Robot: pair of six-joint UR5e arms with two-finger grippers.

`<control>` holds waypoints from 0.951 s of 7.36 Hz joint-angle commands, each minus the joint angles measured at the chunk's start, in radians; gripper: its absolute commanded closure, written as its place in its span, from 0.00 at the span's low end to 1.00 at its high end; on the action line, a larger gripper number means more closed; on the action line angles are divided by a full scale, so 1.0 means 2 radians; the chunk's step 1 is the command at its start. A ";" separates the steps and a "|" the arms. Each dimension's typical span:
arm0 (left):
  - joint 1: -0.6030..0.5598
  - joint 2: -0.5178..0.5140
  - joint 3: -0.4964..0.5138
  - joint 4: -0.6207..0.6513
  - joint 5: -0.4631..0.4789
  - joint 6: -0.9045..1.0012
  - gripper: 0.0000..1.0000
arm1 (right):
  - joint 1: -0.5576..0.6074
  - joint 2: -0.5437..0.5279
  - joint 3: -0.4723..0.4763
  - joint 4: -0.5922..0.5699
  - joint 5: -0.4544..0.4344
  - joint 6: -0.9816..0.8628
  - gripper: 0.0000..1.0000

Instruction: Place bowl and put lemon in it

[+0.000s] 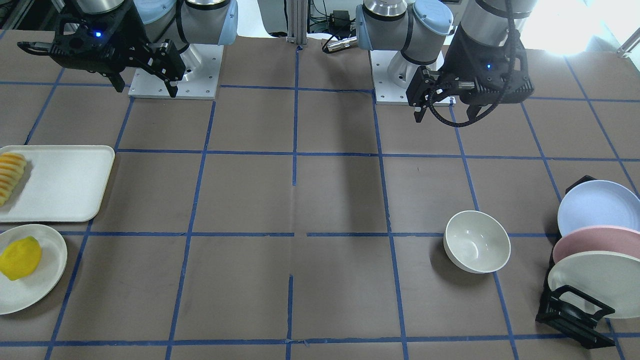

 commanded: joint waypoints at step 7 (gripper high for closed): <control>0.093 -0.064 -0.007 0.064 -0.011 0.098 0.00 | -0.017 0.002 0.001 -0.007 -0.012 0.000 0.00</control>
